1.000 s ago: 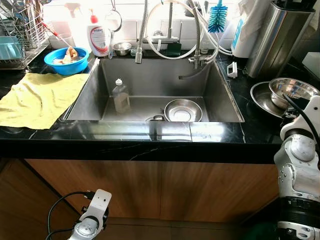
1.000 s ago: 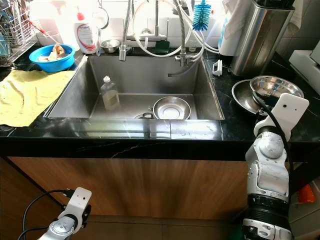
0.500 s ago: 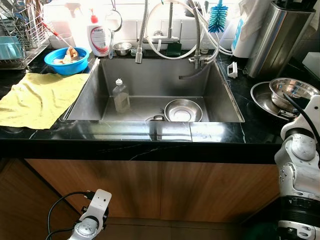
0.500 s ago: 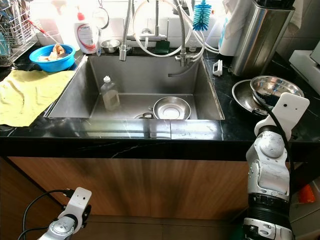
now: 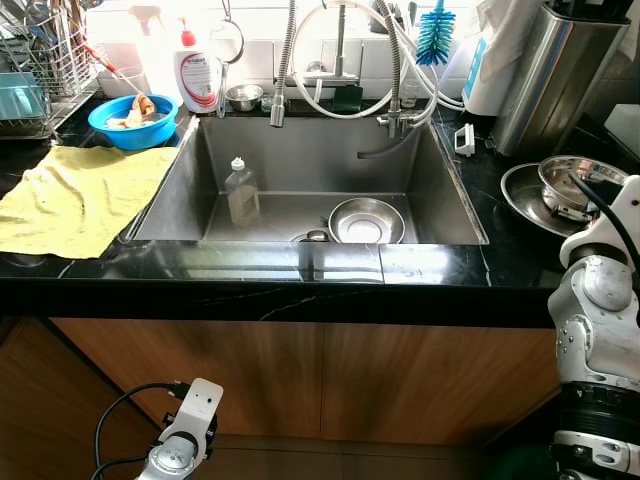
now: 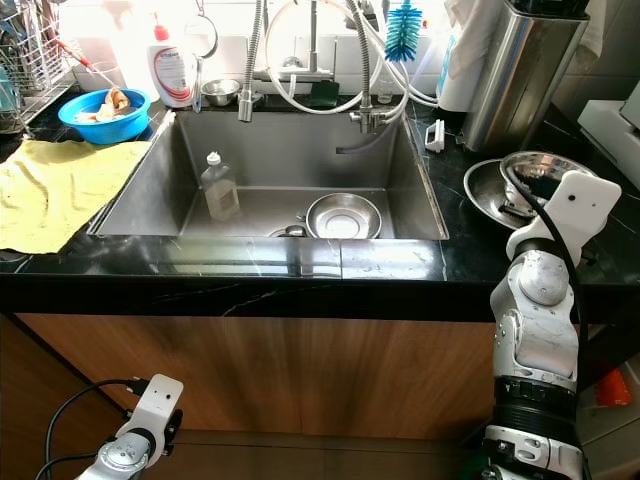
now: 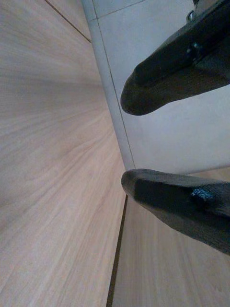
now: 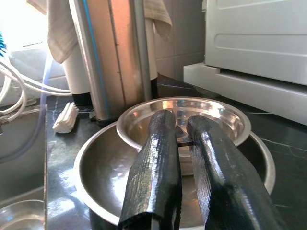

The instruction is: Kitchen organization

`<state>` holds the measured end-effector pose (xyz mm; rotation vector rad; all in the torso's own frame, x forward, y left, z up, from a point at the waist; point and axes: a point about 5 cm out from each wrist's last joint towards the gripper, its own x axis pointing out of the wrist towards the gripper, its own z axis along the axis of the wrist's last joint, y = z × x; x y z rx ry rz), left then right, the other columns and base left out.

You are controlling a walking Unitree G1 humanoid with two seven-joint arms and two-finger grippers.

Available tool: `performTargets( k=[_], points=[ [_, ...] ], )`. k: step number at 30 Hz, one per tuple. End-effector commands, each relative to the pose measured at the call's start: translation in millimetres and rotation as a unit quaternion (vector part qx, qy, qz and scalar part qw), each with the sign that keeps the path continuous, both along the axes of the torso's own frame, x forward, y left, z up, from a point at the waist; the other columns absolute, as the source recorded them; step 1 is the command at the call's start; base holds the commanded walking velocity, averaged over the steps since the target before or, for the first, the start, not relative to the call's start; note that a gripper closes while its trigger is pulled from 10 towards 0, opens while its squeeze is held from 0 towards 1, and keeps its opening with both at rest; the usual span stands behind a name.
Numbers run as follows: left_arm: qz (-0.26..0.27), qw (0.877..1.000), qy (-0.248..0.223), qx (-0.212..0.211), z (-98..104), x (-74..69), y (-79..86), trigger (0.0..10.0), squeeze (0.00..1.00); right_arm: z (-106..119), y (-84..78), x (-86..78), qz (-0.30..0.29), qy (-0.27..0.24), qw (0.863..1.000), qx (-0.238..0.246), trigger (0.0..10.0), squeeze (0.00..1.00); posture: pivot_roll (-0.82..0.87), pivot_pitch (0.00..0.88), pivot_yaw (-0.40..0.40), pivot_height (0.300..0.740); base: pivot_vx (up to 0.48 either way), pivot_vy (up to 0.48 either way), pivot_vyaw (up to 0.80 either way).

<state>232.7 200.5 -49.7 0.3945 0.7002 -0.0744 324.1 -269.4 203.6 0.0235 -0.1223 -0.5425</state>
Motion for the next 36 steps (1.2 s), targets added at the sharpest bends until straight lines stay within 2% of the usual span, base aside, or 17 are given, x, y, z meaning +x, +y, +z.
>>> performTargets(
  k=[1,3,5,7,8,9,10,16,19,23,27,34,36],
  points=[
    [0.002,1.000,0.012,0.007,-3,-4.0,2.9,10.0,0.00,15,3.7,1.6,0.011,-0.028,0.999,-0.014,0.0,0.00,-0.04,0.000,0.015,0.740,0.000,0.000,0.00],
    [0.002,1.000,0.012,0.007,-3,-4.1,2.8,10.0,0.00,22,13.7,4.8,0.048,-0.045,0.997,-0.027,0.0,0.00,-0.04,0.000,0.015,0.740,0.000,0.000,0.00],
    [0.002,1.000,0.012,0.006,-3,-4.1,2.6,10.0,0.00,31,24.0,6.4,0.080,-0.062,0.993,-0.064,0.0,0.00,-0.04,0.000,0.014,0.740,0.000,0.000,0.00],
    [0.003,1.000,0.011,0.006,-3,-4.1,2.7,10.0,0.00,41,41.3,8.6,0.141,-0.078,0.981,-0.109,0.0,0.00,-0.04,0.000,0.014,0.740,0.000,0.000,0.00],
    [0.002,1.000,0.012,0.007,-3,-4.2,2.7,10.0,0.00,44,51.2,9.5,0.170,-0.085,0.975,-0.117,0.5,0.00,-0.04,0.000,0.014,0.740,0.000,0.000,0.00],
    [0.002,1.000,0.012,0.007,-3,-4.2,2.7,10.0,0.00,45,53.5,9.6,0.177,-0.086,0.973,-0.118,0.5,0.00,-0.04,0.000,0.014,0.740,0.000,0.000,0.00],
    [0.003,1.000,0.012,0.006,-3,-4.2,2.6,10.0,0.00,47,61.1,10.5,0.197,-0.087,0.968,-0.128,10.0,0.00,-0.04,0.000,0.013,0.740,0.000,0.000,0.00],
    [0.004,1.000,0.011,0.006,-3,-4.5,2.4,10.0,0.00,47,73.2,13.0,0.238,-0.083,0.956,-0.151,10.0,0.00,-0.04,0.000,0.012,0.740,0.000,0.000,0.00],
    [0.003,1.000,0.012,0.006,-3,-4.7,2.2,10.0,0.00,34,84.2,16.7,0.296,-0.041,0.941,-0.160,10.0,0.00,-0.04,0.000,0.012,0.740,0.000,0.000,0.00],
    [0.004,1.000,0.012,0.005,-3,-4.8,2.0,10.0,0.00,5,92.6,20.2,0.353,0.043,0.921,-0.156,10.0,0.00,-0.04,0.000,0.009,0.740,0.000,0.000,0.00],
    [0.003,1.000,0.013,0.005,-4,-5.0,1.8,10.0,0.00,-10,98.0,20.1,0.395,0.076,0.905,-0.140,10.0,0.00,-0.04,0.000,0.010,0.740,0.000,0.000,0.00],
    [0.003,1.000,0.013,0.005,-4,-5.1,1.9,10.0,0.00,-24,98.5,23.4,0.421,0.105,0.894,-0.113,10.0,0.00,-0.04,0.000,0.009,0.740,0.000,0.000,0.00],
    [0.003,1.000,0.014,0.005,-4,-5.4,1.8,10.0,0.00,-29,93.0,26.4,0.405,0.113,0.902,-0.097,10.0,0.00,-0.04,0.000,0.009,0.740,0.000,0.000,0.00]
  ],
)
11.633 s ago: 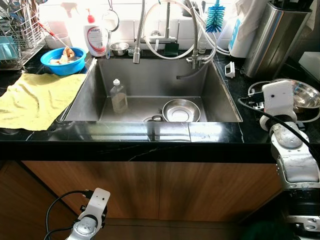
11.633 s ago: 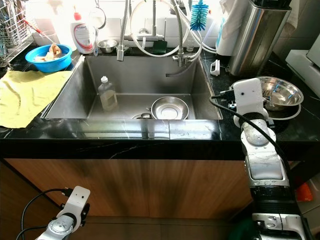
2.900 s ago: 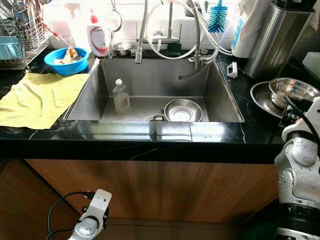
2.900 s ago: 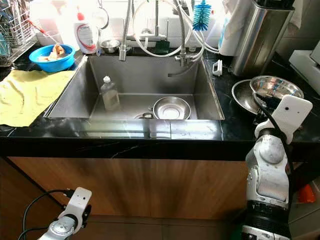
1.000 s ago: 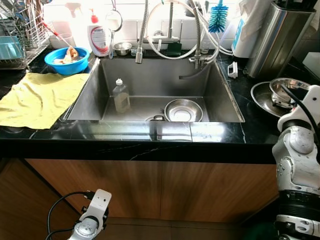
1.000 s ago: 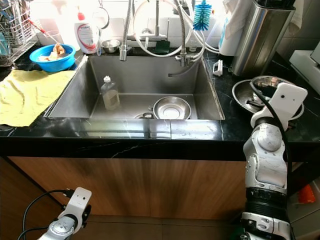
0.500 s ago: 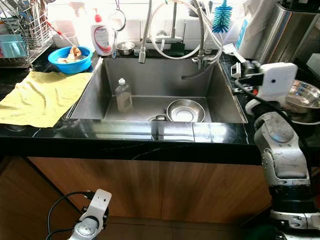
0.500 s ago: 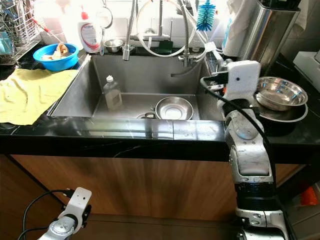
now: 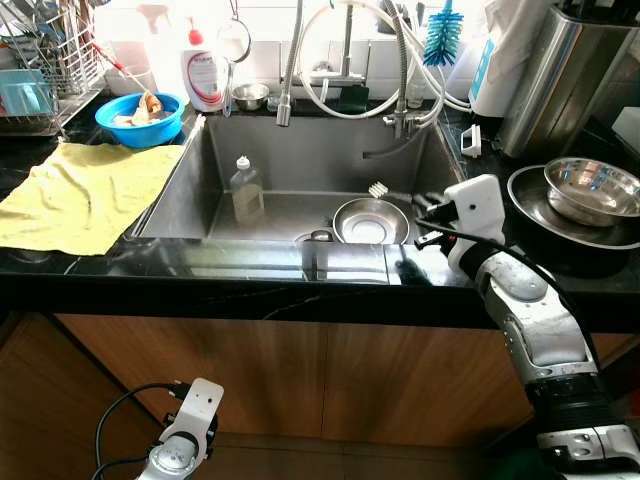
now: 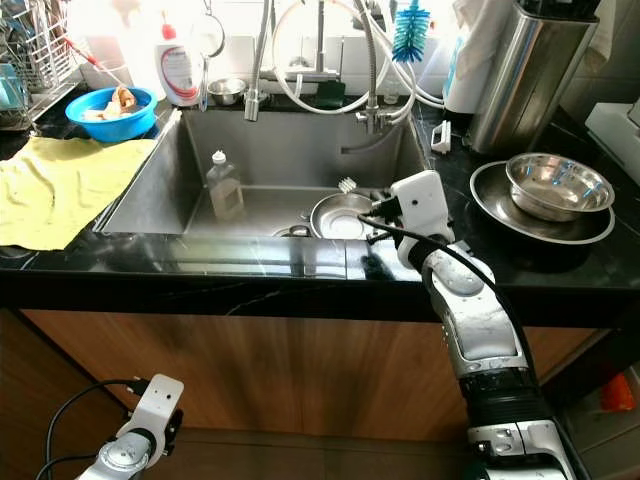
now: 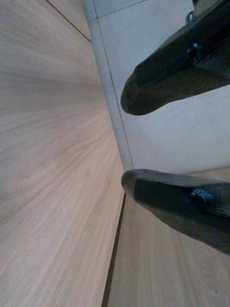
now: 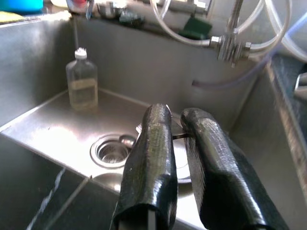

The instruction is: Kitchen organization

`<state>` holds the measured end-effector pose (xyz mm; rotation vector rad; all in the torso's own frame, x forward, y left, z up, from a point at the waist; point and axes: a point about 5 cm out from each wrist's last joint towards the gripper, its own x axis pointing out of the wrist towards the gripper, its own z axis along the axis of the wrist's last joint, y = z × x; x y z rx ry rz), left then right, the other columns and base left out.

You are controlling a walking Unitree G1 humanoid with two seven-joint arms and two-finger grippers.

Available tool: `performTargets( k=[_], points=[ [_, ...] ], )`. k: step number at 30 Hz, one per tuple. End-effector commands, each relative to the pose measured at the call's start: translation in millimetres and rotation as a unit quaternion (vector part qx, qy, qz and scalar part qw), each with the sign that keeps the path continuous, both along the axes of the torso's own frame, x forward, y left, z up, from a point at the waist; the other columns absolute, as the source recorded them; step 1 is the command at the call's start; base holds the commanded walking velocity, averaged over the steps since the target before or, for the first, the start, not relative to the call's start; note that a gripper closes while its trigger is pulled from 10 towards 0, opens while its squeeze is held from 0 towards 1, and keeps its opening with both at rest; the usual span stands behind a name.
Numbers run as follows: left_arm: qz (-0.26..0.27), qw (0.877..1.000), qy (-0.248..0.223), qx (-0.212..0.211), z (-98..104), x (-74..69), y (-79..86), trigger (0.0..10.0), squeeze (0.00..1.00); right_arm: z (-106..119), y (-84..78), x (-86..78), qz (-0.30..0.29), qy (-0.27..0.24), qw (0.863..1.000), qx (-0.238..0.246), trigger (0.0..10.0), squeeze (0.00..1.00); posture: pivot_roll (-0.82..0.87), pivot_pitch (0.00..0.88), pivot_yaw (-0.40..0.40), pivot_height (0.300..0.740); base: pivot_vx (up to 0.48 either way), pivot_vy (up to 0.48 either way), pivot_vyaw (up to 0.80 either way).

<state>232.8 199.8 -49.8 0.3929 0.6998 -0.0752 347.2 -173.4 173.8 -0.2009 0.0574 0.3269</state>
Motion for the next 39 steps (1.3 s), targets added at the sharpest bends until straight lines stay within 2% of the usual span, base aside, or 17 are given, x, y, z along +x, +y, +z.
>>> performTargets(
  k=[1,6,11,12,13,14,15,28,29,30,31,39],
  points=[
    [0.003,1.000,0.014,0.006,-4,-5.5,2.5,10.0,0.00,-2,-7.0,5.0,-0.026,0.012,0.999,0.016,10.0,0.00,-0.04,0.000,0.009,0.740,0.000,0.000,0.00],
    [0.003,1.000,0.013,0.007,-3,-5.1,3.0,10.0,0.00,-11,-27.4,10.7,-0.104,0.044,0.993,0.038,10.0,0.00,-0.03,0.000,0.009,0.740,0.000,0.000,0.00],
    [0.002,1.000,0.013,0.008,-3,-5.2,3.3,10.0,0.00,-9,-35.3,12.9,-0.130,0.038,0.989,0.054,10.0,0.00,-0.03,0.000,0.010,0.740,0.000,0.000,0.00],
    [0.001,1.000,0.013,0.007,-3,-4.9,3.2,10.0,0.00,-8,-36.6,13.9,-0.135,0.037,0.988,0.059,10.0,0.40,-0.03,0.000,0.010,0.740,0.000,0.000,0.00],
    [0.001,1.000,0.013,0.007,-3,-4.8,3.2,10.0,0.00,-8,-36.7,14.3,-0.136,0.037,0.988,0.061,10.0,0.74,-0.03,0.000,0.010,0.740,0.000,0.000,0.00],
    [0.001,1.000,0.013,0.008,-3,-4.7,3.2,10.0,0.00,-8,-36.6,14.5,-0.137,0.036,0.988,0.065,10.0,0.93,-0.03,0.000,0.010,0.740,0.000,0.000,0.00],
    [0.001,1.000,0.012,0.008,-3,-4.6,3.2,10.0,0.00,-8,-36.5,14.7,-0.138,0.035,0.988,0.067,10.0,1.00,-0.03,0.000,0.010,0.740,0.000,0.000,0.00],
    [-0.001,1.000,0.012,0.008,-3,-3.7,2.8,10.0,0.00,-5,-35.6,16.1,-0.152,0.025,0.986,0.062,10.0,1.00,-0.03,0.000,0.010,0.740,0.000,0.000,0.00],
    [-0.001,1.000,0.011,0.008,-2,-3.5,2.8,10.0,0.00,-3,-36.2,16.0,-0.155,0.019,0.986,0.053,10.0,0.85,-0.03,0.000,0.009,0.740,0.000,0.000,0.00],
    [-0.001,1.000,0.011,0.008,-2,-3.4,2.8,10.0,0.00,-2,-36.6,16.0,-0.157,0.015,0.986,0.046,10.0,0.85,-0.03,0.000,0.009,0.740,0.000,0.000,0.00],
    [-0.001,1.000,0.011,0.008,-2,-3.2,2.8,10.0,0.00,2,-37.9,15.9,-0.162,0.008,0.986,0.036,10.0,0.00,-0.03,0.000,0.009,0.740,0.000,0.000,0.00],
    [0.002,1.000,0.013,0.007,-3,-4.3,2.9,10.0,0.00,36,-50.9,13.3,-0.201,-0.057,0.977,0.035,10.0,0.00,-0.04,0.000,0.011,0.740,0.000,0.000,0.00]
  ],
)
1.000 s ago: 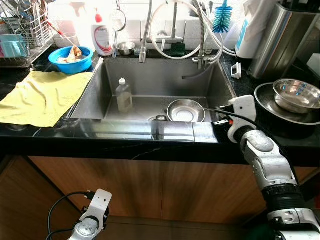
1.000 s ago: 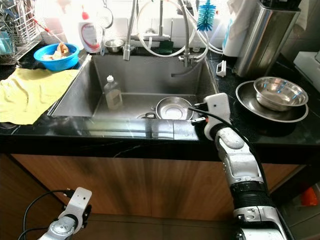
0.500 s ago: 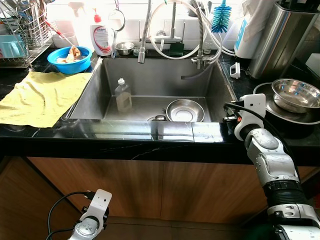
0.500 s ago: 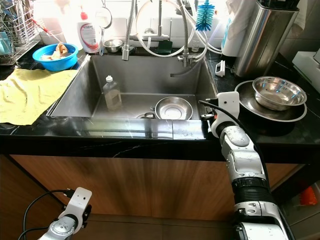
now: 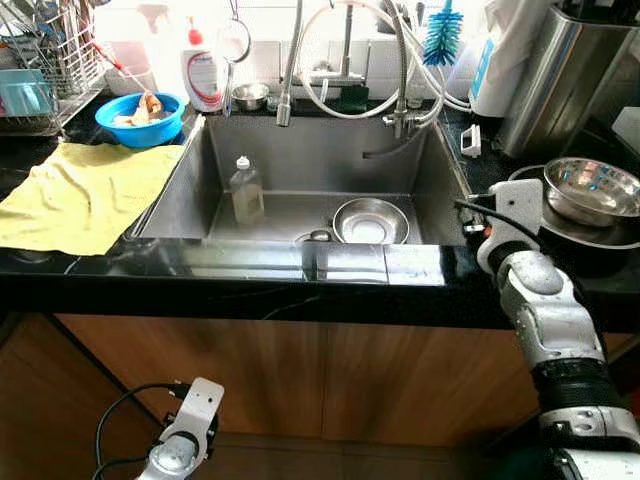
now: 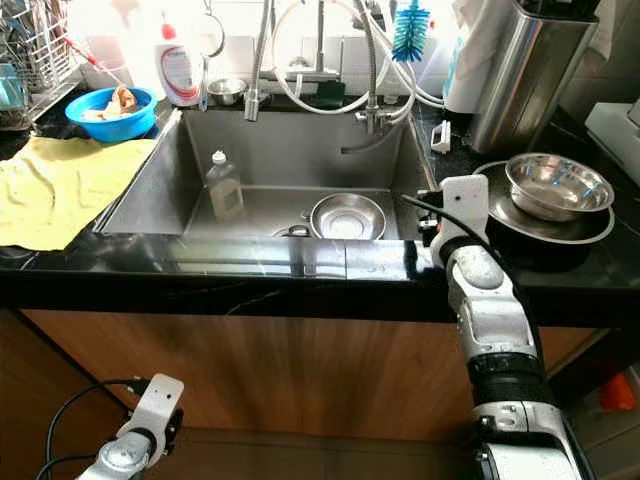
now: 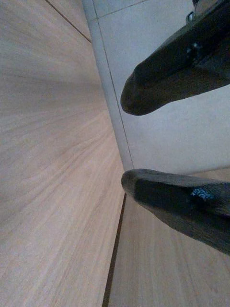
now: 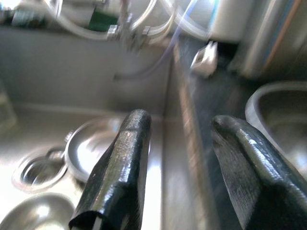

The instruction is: Kitchen organization

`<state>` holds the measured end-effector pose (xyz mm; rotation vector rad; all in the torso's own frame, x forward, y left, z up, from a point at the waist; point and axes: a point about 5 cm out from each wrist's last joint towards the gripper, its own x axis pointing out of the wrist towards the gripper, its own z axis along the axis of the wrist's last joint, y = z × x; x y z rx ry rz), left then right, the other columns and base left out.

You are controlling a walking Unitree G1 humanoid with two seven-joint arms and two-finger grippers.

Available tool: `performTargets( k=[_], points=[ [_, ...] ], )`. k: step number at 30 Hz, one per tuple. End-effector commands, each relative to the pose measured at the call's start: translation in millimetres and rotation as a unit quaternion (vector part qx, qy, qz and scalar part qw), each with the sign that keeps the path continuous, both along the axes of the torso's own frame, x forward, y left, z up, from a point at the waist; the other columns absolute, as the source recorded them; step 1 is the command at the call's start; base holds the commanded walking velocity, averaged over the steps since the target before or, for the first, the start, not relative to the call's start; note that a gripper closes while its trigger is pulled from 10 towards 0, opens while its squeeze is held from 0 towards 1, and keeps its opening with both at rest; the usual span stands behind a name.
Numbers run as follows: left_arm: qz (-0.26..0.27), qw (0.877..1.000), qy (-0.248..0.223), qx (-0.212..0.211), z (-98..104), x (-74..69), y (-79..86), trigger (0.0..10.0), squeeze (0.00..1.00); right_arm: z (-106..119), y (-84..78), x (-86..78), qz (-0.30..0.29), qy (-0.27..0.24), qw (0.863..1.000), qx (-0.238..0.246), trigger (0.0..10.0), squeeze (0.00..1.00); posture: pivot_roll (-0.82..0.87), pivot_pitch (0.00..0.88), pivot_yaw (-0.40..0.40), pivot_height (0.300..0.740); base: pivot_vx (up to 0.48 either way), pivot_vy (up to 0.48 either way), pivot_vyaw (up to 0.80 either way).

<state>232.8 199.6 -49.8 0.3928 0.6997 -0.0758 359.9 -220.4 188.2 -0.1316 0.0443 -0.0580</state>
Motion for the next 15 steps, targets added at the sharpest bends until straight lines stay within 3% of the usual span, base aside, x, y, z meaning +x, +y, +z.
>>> performTargets(
  k=[1,9,15],
  points=[
    [0.002,1.000,0.013,0.007,-3,-4.6,3.1,10.0,0.00,25,-5.4,-0.1,-0.016,-0.043,0.999,-0.003,10.0,0.00,-0.04,0.000,0.011,0.740,0.000,0.000,0.00],
    [0.003,1.000,0.014,0.006,-3,-4.4,2.8,10.0,0.00,44,-16.3,-4.9,-0.046,-0.077,0.996,0.010,10.0,0.00,-0.05,0.000,0.013,0.740,0.000,0.000,0.00],
    [0.003,1.000,0.015,0.006,-3,-4.3,3.0,10.0,0.00,53,-31.5,-11.4,-0.091,-0.075,0.992,-0.049,10.0,0.00,-0.05,0.000,0.017,0.740,0.000,0.000,0.00]
  ],
)
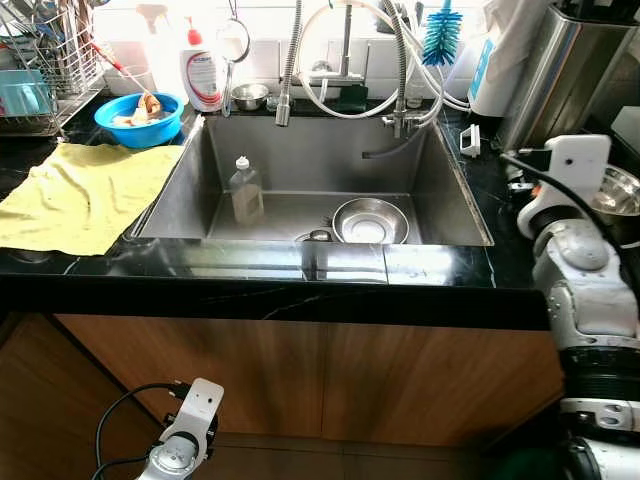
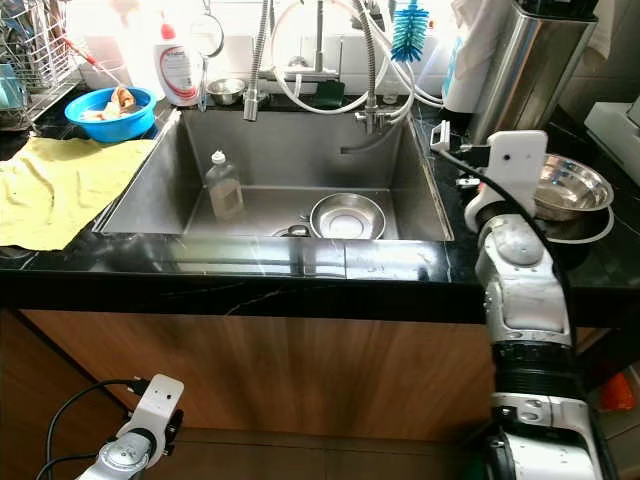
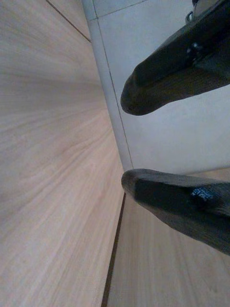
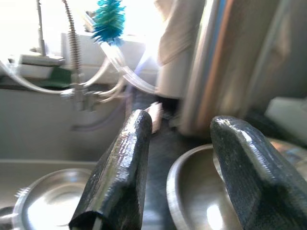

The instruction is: Kitchen organization

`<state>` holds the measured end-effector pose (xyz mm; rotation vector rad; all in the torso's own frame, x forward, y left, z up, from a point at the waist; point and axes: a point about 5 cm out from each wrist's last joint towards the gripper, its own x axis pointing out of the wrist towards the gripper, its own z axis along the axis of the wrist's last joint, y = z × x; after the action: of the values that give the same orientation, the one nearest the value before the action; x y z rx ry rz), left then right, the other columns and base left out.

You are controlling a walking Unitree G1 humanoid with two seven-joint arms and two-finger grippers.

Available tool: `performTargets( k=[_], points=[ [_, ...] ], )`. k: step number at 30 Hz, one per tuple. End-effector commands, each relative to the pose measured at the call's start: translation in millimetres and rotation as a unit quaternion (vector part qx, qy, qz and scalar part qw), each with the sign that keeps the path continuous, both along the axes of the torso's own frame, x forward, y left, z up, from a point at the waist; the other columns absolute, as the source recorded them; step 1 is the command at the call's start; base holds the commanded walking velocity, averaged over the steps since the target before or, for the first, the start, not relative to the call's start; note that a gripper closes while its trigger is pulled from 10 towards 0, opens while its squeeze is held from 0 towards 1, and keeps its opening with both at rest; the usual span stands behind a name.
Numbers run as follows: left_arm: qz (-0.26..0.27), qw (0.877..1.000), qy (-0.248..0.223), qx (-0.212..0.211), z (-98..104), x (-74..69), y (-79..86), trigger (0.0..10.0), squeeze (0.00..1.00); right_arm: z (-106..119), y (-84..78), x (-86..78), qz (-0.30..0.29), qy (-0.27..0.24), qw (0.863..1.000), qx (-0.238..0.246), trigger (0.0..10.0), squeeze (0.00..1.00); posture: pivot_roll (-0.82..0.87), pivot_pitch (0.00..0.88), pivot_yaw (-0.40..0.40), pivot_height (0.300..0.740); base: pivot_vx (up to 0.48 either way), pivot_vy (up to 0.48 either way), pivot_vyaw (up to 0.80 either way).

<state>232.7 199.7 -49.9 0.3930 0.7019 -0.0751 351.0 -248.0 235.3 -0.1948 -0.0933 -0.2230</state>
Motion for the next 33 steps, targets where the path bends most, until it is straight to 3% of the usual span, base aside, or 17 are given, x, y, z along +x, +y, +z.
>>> performTargets(
  k=[1,6,7,15,16,17,18,19,25,28,30,31,32,33],
  points=[
    [0.002,1.000,0.014,0.006,-3,-4.3,3.0,10.0,0.00,4,-7.5,-3.5,-0.023,0.002,1.000,-0.010,10.0,0.00,-0.05,0.000,0.017,0.740,0.000,0.000,0.00],
    [0.001,1.000,0.015,0.007,-3,-4.2,3.3,10.0,0.00,-2,-24.1,-9.0,-0.040,0.031,0.999,-0.014,10.0,0.00,-0.05,0.000,0.018,0.740,0.000,0.000,0.00],
    [0.001,1.000,0.015,0.008,-3,-4.2,3.3,10.0,0.00,-4,-27.9,-10.2,-0.041,0.040,0.998,-0.013,10.0,1.00,-0.05,0.000,0.018,0.740,0.000,0.000,0.00],
    [0.001,1.000,0.015,0.007,-3,-3.8,2.8,10.0,0.00,-14,-55.0,-17.5,-0.060,0.095,0.993,-0.037,10.0,1.00,-0.06,0.000,0.020,0.740,0.000,0.000,0.00],
    [0.002,1.000,0.015,0.007,-3,-3.7,2.8,10.0,0.00,-14,-57.6,-18.5,-0.063,0.098,0.992,-0.042,10.0,0.88,-0.06,0.000,0.020,0.740,0.000,0.000,0.00],
    [0.002,1.000,0.015,0.007,-3,-3.7,2.8,10.0,0.00,-14,-59.4,-19.1,-0.065,0.101,0.992,-0.046,10.0,0.07,-0.06,0.000,0.020,0.740,0.000,0.000,0.00],
    [0.002,1.000,0.015,0.007,-3,-3.8,2.7,10.0,0.00,-14,-62.6,-20.0,-0.071,0.103,0.991,-0.048,10.0,0.07,-0.06,0.000,0.020,0.740,0.000,0.000,0.00],
    [0.001,1.000,0.015,0.007,-3,-3.7,2.7,10.0,0.00,-15,-69.3,-22.1,-0.075,0.109,0.990,-0.051,10.0,0.00,-0.06,0.000,0.020,0.740,0.000,0.000,0.00],
    [0.001,1.000,0.015,0.007,-2,-3.1,3.5,10.0,0.00,-15,-77.9,-24.4,-0.072,0.118,0.989,-0.053,10.0,0.00,-0.06,0.000,0.024,0.740,0.000,0.000,0.00],
    [0.001,1.000,0.014,0.008,-2,-2.8,3.8,10.0,0.00,-9,-80.2,-25.1,-0.085,0.081,0.993,-0.010,10.0,0.00,-0.06,0.000,0.026,0.740,0.000,0.000,0.00],
    [0.001,1.000,0.014,0.008,-2,-2.6,3.8,10.0,0.00,-1,-84.5,-27.1,-0.119,0.027,0.992,0.036,10.0,0.00,-0.06,0.000,0.026,0.740,0.000,0.000,0.00],
    [0.001,1.000,0.014,0.008,-2,-2.5,3.8,10.0,0.00,0,-86.5,-28.3,-0.133,0.009,0.989,0.058,10.0,0.00,-0.06,0.000,0.026,0.740,0.000,0.000,0.00],
    [0.000,1.000,0.013,0.009,-2,-2.3,3.9,10.0,0.00,1,-89.6,-31.9,-0.158,-0.027,0.981,0.109,10.0,0.00,-0.05,0.000,0.027,0.740,0.000,0.000,0.00],
    [0.000,1.000,0.013,0.009,-2,-2.2,3.9,10.0,0.00,0,-90.1,-33.4,-0.167,-0.036,0.978,0.123,10.0,0.00,-0.05,0.000,0.027,0.740,0.000,0.000,0.00]
  ],
)
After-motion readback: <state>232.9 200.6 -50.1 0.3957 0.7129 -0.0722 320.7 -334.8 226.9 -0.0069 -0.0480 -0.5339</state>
